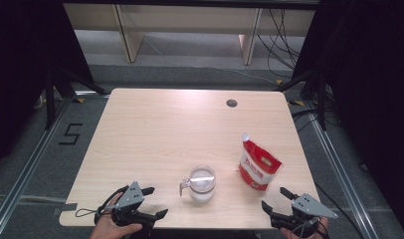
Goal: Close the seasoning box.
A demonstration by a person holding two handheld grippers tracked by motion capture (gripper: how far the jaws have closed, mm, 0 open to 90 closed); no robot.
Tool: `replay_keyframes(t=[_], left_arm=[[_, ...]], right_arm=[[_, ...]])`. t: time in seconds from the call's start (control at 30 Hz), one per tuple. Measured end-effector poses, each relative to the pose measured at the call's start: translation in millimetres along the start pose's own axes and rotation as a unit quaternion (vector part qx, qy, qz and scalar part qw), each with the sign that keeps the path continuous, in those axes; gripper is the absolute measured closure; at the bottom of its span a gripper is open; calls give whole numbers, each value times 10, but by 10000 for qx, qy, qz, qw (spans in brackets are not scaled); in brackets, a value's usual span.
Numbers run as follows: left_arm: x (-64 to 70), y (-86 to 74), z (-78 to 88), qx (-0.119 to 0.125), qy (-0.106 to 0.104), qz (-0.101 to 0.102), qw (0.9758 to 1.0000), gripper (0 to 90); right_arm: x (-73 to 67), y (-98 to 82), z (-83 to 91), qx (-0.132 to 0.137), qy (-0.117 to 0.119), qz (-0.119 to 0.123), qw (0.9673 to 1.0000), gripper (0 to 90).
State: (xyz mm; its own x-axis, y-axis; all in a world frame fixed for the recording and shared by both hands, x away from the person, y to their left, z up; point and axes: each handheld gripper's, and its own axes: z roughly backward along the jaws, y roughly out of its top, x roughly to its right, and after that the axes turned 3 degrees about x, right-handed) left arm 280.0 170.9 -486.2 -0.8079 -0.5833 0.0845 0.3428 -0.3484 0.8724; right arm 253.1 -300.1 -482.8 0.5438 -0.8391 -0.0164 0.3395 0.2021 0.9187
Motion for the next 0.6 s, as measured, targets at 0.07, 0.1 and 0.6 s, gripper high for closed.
replay_keyframes(t=[0.07, 0.1, 0.6], left_arm=[[-4, 2, 5, -25, -2, -16, 10000, 170], [-4, 1, 6, -25, 9, -18, 10000, 169], [-6, 0, 7, -47, -17, -11, 10000, 170]], right_arm=[[0, -1, 2, -2, -20, -1, 10000, 203], [1, 0, 2, -1, -22, -2, 10000, 203], [-2, -3, -7, -80, 45, -65, 9999, 195]])
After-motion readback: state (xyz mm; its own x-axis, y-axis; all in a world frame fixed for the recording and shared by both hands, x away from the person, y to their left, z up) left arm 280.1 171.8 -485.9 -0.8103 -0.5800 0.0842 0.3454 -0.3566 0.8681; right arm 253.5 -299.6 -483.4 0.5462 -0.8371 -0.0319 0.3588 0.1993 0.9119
